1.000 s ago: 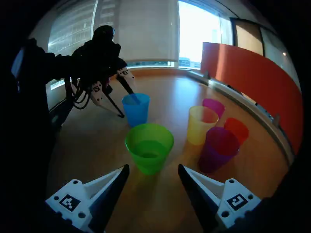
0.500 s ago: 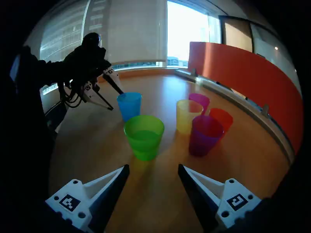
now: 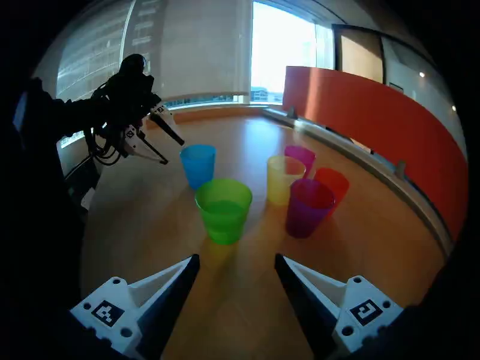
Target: Pour water
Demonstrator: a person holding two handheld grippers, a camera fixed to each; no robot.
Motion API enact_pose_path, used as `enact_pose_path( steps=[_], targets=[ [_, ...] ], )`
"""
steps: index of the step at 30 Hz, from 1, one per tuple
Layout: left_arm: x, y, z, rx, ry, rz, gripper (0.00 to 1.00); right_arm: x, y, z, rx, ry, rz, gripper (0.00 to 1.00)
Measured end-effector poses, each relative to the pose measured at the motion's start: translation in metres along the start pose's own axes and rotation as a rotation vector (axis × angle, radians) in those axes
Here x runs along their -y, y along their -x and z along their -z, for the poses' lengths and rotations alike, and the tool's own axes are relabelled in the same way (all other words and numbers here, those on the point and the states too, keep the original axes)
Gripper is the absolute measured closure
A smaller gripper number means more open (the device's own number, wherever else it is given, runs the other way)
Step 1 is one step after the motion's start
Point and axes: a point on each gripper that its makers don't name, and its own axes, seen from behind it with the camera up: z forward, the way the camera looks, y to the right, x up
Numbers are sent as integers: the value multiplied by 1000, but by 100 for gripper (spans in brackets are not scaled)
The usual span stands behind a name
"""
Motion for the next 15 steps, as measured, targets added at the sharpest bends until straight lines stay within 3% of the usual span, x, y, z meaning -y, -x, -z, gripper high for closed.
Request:
enact_pose_path(
  steps=[9, 15],
  targets=[
    [18, -1, 8, -38, -63, 69, 15, -5, -3, 6, 5, 53, -20, 1],
    [31, -7, 17, -92, -113, 161, 15, -12, -9, 11, -11, 106, -25, 1]
  ],
)
